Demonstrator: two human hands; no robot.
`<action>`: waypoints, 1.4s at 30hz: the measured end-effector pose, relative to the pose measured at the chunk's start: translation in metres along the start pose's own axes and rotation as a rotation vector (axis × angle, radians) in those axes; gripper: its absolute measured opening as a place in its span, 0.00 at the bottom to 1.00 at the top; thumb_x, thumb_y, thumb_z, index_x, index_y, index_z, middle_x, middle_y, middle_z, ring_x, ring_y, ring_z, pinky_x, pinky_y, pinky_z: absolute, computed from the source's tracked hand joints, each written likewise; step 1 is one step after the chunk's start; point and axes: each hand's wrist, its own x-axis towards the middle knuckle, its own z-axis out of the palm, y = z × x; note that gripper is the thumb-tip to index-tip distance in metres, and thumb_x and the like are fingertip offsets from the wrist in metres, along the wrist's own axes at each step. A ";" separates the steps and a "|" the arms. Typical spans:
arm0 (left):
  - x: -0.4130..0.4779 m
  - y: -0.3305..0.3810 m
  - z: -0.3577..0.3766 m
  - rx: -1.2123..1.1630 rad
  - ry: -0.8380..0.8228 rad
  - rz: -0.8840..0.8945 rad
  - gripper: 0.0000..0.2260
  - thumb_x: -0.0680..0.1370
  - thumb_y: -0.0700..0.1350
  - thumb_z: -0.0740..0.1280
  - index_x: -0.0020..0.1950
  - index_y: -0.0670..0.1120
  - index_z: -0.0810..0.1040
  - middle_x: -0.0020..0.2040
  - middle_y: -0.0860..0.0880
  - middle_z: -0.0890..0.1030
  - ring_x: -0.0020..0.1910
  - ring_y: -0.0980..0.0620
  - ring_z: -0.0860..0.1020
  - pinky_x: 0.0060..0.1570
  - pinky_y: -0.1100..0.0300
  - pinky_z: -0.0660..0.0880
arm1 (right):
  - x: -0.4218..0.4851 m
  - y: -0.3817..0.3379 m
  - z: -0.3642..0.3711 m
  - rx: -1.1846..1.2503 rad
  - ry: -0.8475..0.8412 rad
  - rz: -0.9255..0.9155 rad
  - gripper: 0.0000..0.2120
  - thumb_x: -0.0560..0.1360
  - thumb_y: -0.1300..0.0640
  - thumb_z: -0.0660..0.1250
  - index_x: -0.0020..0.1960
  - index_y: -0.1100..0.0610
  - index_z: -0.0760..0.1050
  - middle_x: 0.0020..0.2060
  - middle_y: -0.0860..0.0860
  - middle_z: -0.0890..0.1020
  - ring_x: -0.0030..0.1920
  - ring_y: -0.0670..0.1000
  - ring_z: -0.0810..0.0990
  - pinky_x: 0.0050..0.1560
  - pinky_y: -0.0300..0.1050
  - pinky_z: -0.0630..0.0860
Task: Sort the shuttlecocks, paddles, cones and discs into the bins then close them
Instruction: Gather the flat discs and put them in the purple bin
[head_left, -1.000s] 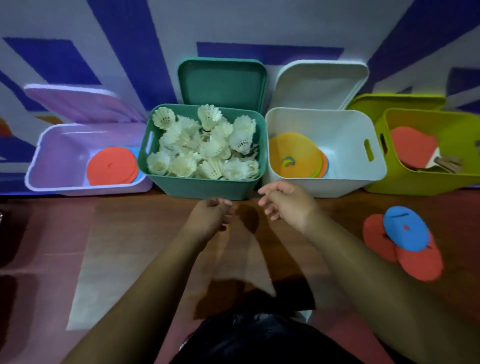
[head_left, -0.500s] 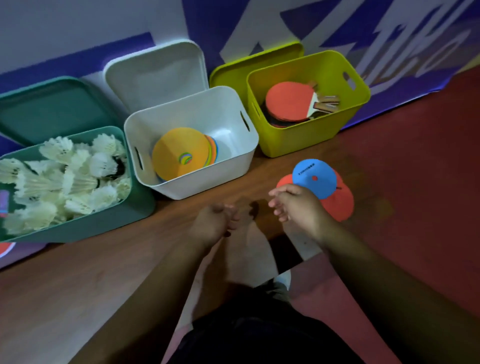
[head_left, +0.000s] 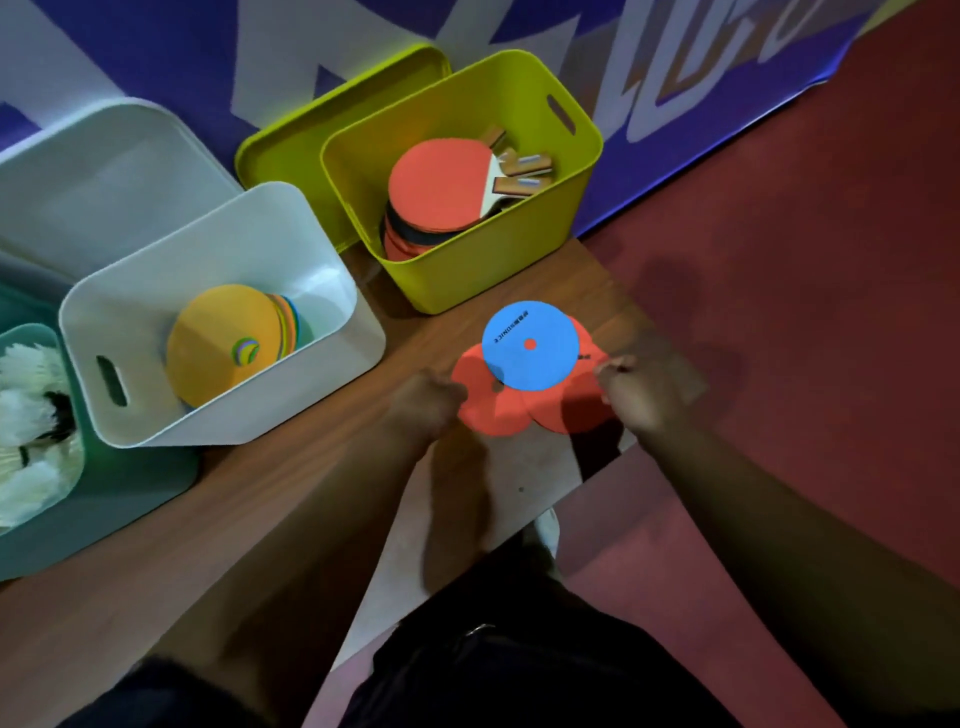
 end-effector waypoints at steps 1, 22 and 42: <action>0.007 0.005 0.007 0.032 0.023 0.004 0.09 0.74 0.44 0.71 0.37 0.39 0.82 0.34 0.40 0.81 0.35 0.45 0.77 0.38 0.51 0.75 | 0.005 0.003 -0.005 -0.024 0.022 -0.012 0.13 0.82 0.53 0.64 0.54 0.58 0.85 0.55 0.60 0.86 0.58 0.61 0.84 0.59 0.51 0.78; 0.081 0.025 0.059 0.035 0.092 -0.014 0.15 0.73 0.53 0.79 0.55 0.46 0.88 0.47 0.44 0.88 0.49 0.45 0.87 0.49 0.51 0.82 | 0.069 -0.001 0.008 0.044 -0.156 0.036 0.02 0.68 0.62 0.73 0.39 0.57 0.84 0.37 0.54 0.86 0.41 0.55 0.84 0.41 0.44 0.77; 0.000 -0.010 0.002 -0.108 0.421 0.057 0.08 0.80 0.49 0.71 0.52 0.46 0.77 0.47 0.47 0.81 0.47 0.42 0.80 0.40 0.54 0.74 | 0.026 -0.049 0.009 -0.043 -0.124 -0.301 0.06 0.77 0.63 0.69 0.50 0.53 0.78 0.43 0.49 0.83 0.46 0.52 0.80 0.43 0.44 0.67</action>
